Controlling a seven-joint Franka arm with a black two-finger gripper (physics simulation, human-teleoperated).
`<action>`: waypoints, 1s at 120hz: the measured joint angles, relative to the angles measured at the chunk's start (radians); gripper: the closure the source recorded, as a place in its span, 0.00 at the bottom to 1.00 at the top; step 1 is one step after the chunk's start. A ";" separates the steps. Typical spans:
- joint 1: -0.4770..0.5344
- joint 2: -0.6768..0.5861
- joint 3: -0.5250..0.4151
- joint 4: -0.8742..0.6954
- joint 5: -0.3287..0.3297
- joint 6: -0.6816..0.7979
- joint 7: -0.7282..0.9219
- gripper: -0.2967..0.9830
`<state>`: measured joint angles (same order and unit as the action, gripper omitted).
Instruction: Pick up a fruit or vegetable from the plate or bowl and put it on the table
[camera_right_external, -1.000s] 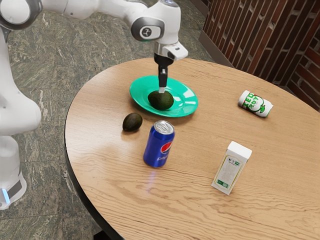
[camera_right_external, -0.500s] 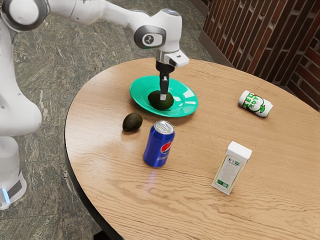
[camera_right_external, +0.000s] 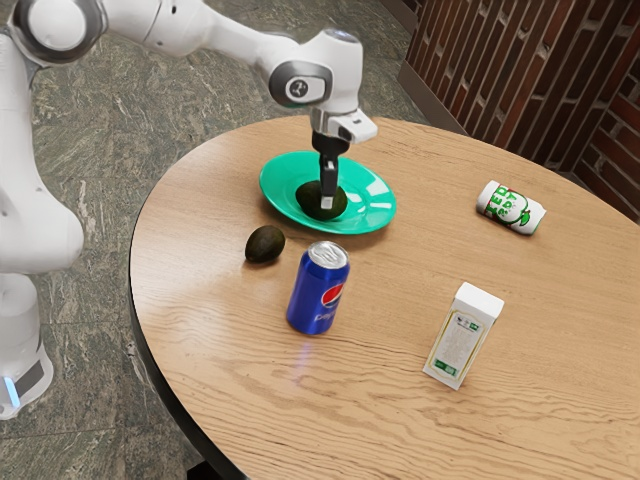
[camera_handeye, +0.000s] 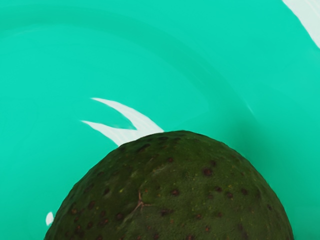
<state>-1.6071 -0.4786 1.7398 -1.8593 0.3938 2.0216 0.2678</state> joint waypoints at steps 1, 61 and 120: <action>-0.001 -0.001 0.001 0.000 0.000 0.001 0.000 0.25; -0.047 0.018 0.005 0.090 0.026 -0.043 -0.009 0.39; -0.514 0.034 0.158 0.341 0.036 0.130 -0.035 0.41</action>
<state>-2.1210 -0.4448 1.8979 -1.5179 0.4300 2.1519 0.2326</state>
